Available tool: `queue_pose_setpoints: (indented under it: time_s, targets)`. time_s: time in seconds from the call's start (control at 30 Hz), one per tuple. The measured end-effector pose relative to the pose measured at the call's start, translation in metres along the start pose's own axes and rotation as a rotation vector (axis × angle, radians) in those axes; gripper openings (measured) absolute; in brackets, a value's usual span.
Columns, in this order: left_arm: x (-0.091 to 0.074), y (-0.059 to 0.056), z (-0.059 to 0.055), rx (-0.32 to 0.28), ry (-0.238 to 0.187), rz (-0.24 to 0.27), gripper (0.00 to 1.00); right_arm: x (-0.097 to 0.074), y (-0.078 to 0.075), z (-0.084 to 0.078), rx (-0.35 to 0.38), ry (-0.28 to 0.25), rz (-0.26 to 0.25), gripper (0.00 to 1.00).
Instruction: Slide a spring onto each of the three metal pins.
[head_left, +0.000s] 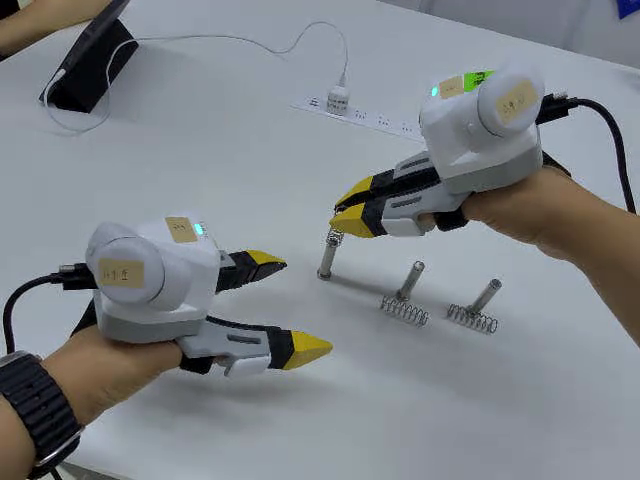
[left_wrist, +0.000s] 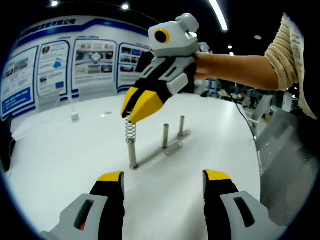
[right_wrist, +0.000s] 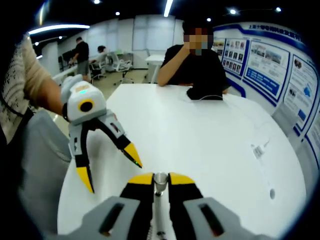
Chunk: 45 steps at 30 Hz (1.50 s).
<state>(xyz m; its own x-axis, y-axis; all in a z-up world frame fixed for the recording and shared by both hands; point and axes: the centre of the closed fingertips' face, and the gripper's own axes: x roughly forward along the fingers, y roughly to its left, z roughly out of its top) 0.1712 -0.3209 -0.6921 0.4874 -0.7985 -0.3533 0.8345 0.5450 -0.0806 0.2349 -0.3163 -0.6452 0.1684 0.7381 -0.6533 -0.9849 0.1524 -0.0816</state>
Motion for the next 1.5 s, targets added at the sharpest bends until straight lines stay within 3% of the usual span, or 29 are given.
queue_pose_setpoints:
  time_s: [1.1,1.5]
  targets:
    - [-0.001,0.0,-0.002,-0.008,0.016,0.012,0.64,0.035,0.001,-0.038,0.045,0.059,-0.022,0.12]
    - [-0.003,-0.001,-0.001,-0.005,0.018,0.018,0.64,0.031,0.003,-0.034,0.048,0.037,-0.033,0.18]
